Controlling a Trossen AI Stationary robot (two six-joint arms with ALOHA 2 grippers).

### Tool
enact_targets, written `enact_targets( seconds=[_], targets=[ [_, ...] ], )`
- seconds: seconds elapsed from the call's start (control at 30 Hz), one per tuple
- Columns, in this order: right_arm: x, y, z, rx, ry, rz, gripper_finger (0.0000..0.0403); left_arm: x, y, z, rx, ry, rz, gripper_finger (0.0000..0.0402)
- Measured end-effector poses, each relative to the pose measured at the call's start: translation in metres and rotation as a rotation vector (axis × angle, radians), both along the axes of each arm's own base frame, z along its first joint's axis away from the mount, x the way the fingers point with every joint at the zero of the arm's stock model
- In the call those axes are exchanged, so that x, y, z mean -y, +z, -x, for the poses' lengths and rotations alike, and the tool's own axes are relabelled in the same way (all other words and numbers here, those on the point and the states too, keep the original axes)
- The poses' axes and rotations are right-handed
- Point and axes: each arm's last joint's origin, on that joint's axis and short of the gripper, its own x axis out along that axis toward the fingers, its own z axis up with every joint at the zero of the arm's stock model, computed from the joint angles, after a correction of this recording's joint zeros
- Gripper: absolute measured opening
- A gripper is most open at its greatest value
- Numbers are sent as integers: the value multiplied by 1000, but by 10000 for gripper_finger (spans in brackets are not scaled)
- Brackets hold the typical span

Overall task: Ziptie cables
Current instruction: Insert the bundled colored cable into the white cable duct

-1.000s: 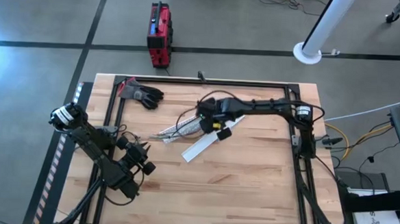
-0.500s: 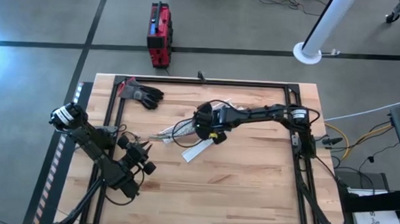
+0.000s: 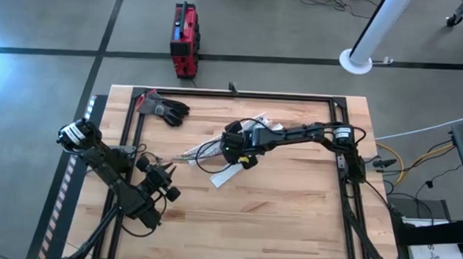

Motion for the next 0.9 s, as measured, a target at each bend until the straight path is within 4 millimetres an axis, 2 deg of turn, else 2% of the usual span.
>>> enact_targets(
  seconds=[0.2, 0.27, 0.4, 0.63, 0.9],
  targets=[
    [3, 6, 1, 9, -16, 67, 15, 0, -1, 0, -1, 0, 0, 59],
    [4, 7, 0, 17, -18, 68, 5, 0, -1, 0, -1, 1, 1, 59],
    [8, 8, -1, 35, -31, 71, 4, 0, -1, 0, -1, 0, 1, 59],
    [33, 10, 0, 70, -94, 74, 1, 0, -1, 0, 0, 1, 3, 59],
    [61, 8, 7, 90, -150, -48, 1, 0, -1, 0, 4, 1, 8, 59]
  ],
)
